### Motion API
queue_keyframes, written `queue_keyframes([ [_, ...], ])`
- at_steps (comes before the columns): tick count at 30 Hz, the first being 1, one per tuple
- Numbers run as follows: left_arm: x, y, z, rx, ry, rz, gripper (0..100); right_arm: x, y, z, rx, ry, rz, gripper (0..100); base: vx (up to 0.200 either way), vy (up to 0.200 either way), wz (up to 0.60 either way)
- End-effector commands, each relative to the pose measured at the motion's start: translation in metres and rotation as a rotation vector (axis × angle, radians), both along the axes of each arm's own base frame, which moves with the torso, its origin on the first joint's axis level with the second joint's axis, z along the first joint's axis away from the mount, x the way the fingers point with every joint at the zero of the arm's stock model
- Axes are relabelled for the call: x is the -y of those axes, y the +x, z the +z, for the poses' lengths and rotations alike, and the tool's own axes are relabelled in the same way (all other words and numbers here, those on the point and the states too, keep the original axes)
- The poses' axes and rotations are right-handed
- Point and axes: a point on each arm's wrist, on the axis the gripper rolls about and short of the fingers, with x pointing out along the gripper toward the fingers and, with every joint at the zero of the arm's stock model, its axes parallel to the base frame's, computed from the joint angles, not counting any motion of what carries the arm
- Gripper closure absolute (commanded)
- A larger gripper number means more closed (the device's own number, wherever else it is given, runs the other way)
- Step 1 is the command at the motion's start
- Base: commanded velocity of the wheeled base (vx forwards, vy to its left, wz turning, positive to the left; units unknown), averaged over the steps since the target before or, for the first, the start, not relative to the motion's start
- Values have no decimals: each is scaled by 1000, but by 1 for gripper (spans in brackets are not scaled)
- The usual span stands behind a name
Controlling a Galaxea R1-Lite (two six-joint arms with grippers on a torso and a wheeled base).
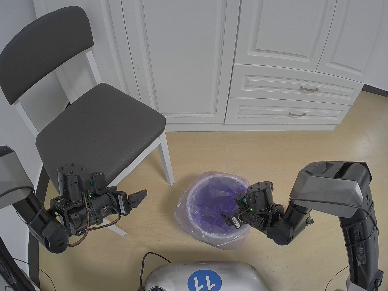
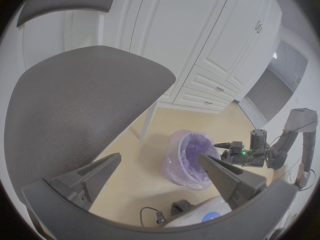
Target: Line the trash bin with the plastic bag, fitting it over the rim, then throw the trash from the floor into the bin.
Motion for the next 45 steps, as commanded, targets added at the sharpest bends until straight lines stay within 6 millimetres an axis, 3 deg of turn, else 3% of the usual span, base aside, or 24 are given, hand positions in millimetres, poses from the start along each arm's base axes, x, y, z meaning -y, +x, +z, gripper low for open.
queue_keyframes([
  [1,2,-5,-2,-1,3,-12,0,9,-16,-24,16,-113,19,0,0,0,0],
  [8,2,-6,-1,2,2,-12,0,25,-32,-25,57,-240,84,0,0,0,0],
  [19,7,-8,-6,-15,10,-34,0,37,-44,-16,55,-283,107,0,0,0,0],
  [27,7,-8,-6,-16,10,-34,0,39,-28,2,143,-227,60,0,0,0,0],
  [29,7,-8,-7,-18,11,-33,0,51,-20,15,162,-219,17,0,0,0,0],
  [35,7,-8,-7,-19,11,-34,0,73,-13,29,133,-231,-36,0,0,0,0],
  [40,8,-8,-7,-21,12,-36,0,94,1,24,33,-239,-41,0,0,0,0],
  [45,9,-9,-9,-27,16,-43,0,101,21,0,-20,-233,-52,0,0,0,0],
])
